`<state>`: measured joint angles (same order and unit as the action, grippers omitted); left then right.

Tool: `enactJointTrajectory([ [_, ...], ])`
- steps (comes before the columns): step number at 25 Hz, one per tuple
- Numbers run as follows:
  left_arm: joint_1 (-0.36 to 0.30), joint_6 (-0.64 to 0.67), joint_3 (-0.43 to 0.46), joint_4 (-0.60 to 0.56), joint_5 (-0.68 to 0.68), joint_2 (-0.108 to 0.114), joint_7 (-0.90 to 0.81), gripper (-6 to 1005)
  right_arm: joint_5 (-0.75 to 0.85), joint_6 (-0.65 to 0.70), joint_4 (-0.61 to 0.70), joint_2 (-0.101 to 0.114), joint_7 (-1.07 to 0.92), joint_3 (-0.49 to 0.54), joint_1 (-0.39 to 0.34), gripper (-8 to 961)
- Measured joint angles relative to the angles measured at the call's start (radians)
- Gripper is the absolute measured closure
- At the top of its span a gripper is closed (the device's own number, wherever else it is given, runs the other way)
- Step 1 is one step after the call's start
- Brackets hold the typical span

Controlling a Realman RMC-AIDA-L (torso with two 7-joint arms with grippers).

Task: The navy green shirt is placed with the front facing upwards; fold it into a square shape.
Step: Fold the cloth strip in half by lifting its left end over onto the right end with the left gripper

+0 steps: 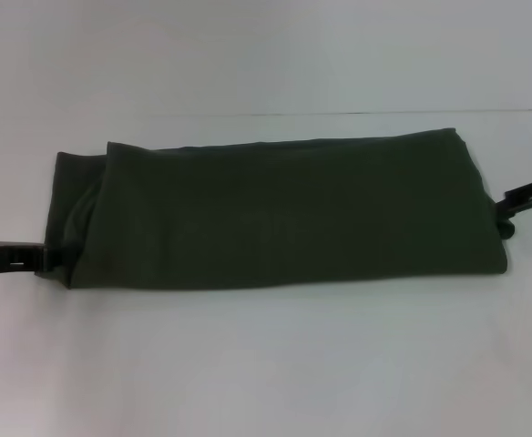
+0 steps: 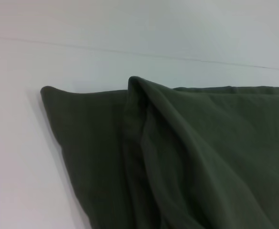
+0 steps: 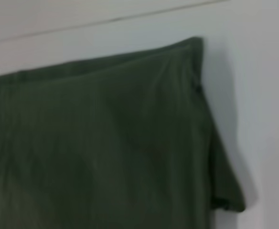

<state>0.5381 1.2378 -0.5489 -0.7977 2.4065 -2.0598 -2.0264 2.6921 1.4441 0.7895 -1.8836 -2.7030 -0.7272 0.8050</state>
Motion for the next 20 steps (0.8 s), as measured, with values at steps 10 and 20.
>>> enactJointTrajectory([
  [10,0.000,0.002,0.001,0.000,0.000,0.000,0.002,949,-0.007,-0.128,-0.149,-0.027,0.037,-0.007,-0.002,158],
  [20,0.001,0.002,-0.002,0.000,-0.002,0.000,0.005,950,-0.008,-0.159,-0.153,-0.059,0.052,-0.001,-0.007,170],
])
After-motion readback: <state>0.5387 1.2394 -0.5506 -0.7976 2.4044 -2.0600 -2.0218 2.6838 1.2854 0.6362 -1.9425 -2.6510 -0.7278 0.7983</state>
